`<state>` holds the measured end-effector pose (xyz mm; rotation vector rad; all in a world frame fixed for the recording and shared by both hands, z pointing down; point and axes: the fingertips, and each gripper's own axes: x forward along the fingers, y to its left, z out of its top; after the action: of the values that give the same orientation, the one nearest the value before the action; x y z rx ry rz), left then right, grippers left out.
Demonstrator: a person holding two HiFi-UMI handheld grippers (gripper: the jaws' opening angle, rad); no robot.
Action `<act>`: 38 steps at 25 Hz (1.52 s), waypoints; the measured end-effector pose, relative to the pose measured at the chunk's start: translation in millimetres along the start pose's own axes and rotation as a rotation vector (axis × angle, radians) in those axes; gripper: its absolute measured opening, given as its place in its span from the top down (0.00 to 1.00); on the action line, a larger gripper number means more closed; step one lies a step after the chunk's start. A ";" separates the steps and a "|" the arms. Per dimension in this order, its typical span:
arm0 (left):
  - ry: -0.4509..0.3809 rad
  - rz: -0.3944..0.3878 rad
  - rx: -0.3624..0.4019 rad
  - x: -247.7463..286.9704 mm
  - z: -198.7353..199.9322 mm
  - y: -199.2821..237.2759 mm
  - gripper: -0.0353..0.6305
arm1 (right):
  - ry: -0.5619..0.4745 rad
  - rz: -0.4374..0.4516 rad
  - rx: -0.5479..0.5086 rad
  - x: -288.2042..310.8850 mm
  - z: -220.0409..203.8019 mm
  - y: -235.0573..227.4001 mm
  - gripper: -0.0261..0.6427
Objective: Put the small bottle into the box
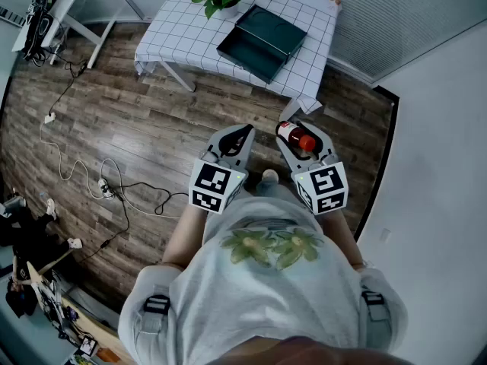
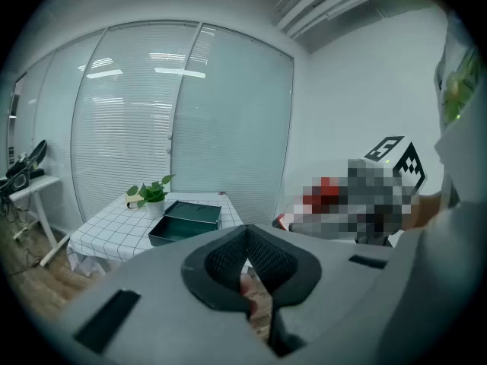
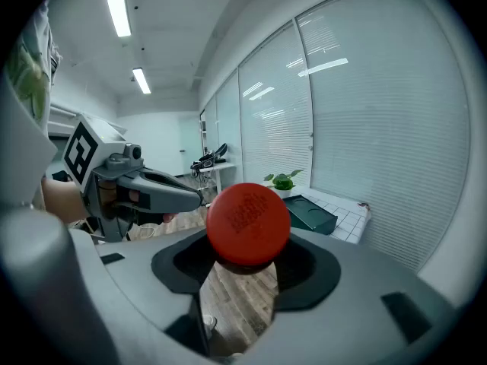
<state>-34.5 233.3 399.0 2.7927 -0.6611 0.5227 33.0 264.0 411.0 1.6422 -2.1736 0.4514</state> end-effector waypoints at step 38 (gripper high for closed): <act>0.043 0.031 -0.056 44.8 3.8 83.4 0.94 | 0.051 -0.010 0.069 79.4 12.3 -47.5 0.63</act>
<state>-35.1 141.9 424.0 2.7154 -0.6992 0.5599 58.0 178.7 439.6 1.6580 -2.1339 0.5658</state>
